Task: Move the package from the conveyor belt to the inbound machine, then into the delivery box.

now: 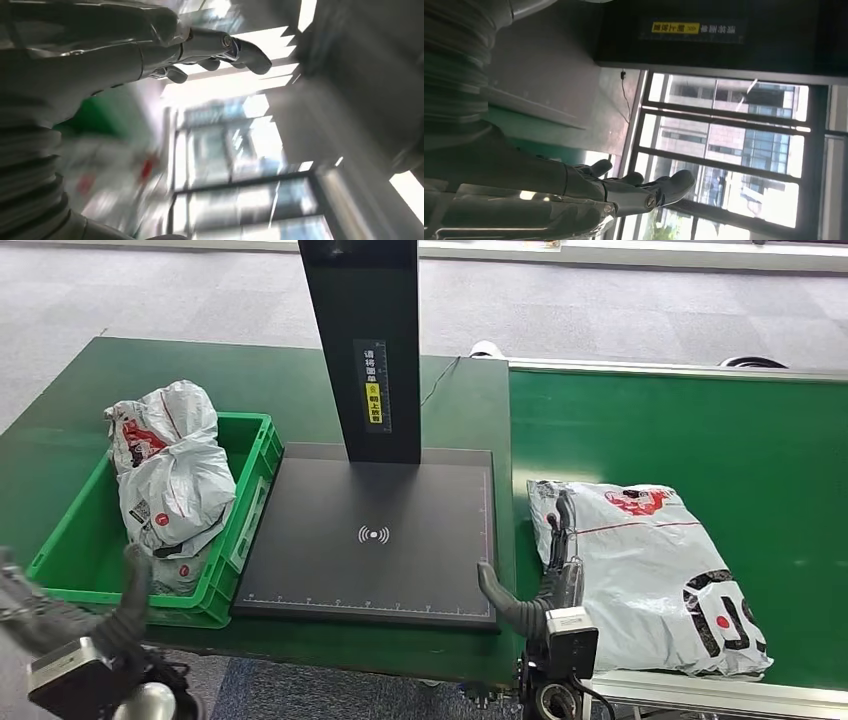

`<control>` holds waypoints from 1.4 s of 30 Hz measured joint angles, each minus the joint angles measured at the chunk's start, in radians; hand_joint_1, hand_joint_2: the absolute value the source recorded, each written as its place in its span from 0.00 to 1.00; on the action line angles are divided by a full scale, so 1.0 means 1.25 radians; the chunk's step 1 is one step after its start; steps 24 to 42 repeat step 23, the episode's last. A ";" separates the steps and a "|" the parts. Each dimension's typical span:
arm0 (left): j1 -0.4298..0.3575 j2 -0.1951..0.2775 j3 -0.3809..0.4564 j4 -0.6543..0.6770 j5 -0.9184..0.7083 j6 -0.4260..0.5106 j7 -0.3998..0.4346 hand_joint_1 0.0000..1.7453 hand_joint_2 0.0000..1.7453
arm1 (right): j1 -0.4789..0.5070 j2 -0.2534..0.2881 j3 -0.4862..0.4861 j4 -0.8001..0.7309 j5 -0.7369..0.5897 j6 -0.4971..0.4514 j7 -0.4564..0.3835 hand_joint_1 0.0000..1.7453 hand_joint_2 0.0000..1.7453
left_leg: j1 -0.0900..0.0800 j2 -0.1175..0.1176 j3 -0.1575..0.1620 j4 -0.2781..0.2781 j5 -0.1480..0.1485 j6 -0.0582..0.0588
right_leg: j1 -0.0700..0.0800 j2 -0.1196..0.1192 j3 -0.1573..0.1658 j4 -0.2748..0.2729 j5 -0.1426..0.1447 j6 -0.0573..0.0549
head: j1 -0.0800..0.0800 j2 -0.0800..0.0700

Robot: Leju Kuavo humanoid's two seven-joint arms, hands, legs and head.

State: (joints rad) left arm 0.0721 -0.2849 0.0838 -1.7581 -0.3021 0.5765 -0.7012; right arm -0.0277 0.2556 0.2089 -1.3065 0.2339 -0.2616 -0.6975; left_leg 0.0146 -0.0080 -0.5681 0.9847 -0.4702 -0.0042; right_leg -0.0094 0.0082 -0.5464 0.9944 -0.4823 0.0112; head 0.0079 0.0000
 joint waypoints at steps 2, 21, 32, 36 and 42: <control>-0.002 0.003 -0.067 0.073 0.075 -0.066 0.001 0.00 1.00 | 0.004 0.009 -0.003 0.015 0.006 0.022 0.000 0.00 1.00 | 0.000 0.000 0.000 0.000 0.000 0.000 | 0.000 0.000 0.001 0.000 0.000 0.000 | 0.000 0.000; 0.000 0.005 -0.222 0.348 -0.121 -0.175 0.029 0.00 1.00 | 0.026 0.041 -0.029 0.091 0.011 0.067 0.000 0.00 1.00 | 0.000 0.000 -0.001 0.000 0.000 0.000 | 0.000 0.000 0.000 0.000 0.000 0.000 | 0.000 0.000; 0.000 0.005 -0.223 0.349 -0.129 -0.175 0.031 0.00 1.00 | 0.027 0.042 -0.029 0.091 0.008 0.068 0.000 0.00 1.00 | 0.000 0.000 -0.001 0.000 0.000 0.000 | 0.000 0.000 0.000 0.000 0.000 0.000 | 0.000 0.000; 0.000 0.005 -0.223 0.349 -0.129 -0.175 0.031 0.00 1.00 | 0.027 0.042 -0.029 0.091 0.008 0.068 0.000 0.00 1.00 | 0.000 0.000 -0.001 0.000 0.000 0.000 | 0.000 0.000 0.000 0.000 0.000 0.000 | 0.000 0.000; 0.000 0.005 -0.223 0.349 -0.129 -0.175 0.031 0.00 1.00 | 0.027 0.042 -0.029 0.091 0.008 0.068 0.000 0.00 1.00 | 0.000 0.000 -0.001 0.000 0.000 0.000 | 0.000 0.000 0.000 0.000 0.000 0.000 | 0.000 0.000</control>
